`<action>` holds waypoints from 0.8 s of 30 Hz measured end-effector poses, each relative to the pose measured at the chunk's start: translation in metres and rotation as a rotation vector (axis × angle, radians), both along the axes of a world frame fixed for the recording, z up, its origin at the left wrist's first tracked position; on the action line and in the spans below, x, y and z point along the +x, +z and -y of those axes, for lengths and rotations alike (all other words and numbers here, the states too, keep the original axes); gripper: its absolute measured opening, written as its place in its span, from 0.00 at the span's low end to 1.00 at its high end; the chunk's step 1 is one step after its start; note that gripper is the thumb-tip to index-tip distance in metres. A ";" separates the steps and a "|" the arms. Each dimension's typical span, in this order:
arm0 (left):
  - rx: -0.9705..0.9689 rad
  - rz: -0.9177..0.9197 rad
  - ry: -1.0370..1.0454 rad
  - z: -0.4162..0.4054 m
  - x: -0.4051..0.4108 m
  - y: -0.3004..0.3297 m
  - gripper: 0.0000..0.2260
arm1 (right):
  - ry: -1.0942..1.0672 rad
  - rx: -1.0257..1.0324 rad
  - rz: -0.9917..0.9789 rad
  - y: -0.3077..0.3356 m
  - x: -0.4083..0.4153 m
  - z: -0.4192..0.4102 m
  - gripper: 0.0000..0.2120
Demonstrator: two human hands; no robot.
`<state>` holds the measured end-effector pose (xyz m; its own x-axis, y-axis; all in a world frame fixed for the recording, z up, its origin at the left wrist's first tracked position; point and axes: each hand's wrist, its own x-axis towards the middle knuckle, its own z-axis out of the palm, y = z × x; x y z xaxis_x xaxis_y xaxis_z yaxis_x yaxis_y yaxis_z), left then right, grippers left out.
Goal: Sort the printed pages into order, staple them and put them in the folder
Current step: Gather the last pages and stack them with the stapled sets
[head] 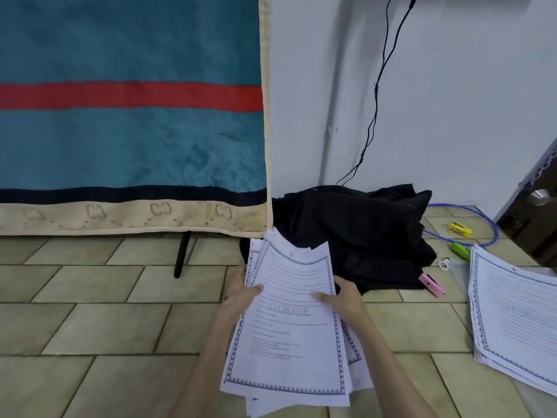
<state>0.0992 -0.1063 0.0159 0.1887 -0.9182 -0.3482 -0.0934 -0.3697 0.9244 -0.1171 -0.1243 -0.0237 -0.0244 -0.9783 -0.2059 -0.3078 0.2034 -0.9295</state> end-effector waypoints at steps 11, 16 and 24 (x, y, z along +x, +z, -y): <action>-0.479 -0.169 0.079 0.008 0.007 0.074 0.12 | 0.094 -0.315 0.385 0.090 -0.009 0.000 0.11; -0.624 0.021 0.141 0.008 -0.002 0.089 0.16 | 0.120 -0.418 0.379 0.108 -0.007 0.002 0.12; -0.658 0.053 0.183 0.004 -0.002 0.083 0.16 | 0.161 -0.387 0.311 0.095 -0.009 0.002 0.20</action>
<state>0.0971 -0.1108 0.0986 0.3623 -0.8872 0.2857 -0.1338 0.2538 0.9580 -0.1261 -0.1260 0.0708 0.1378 -0.9705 0.1980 -0.0044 -0.2005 -0.9797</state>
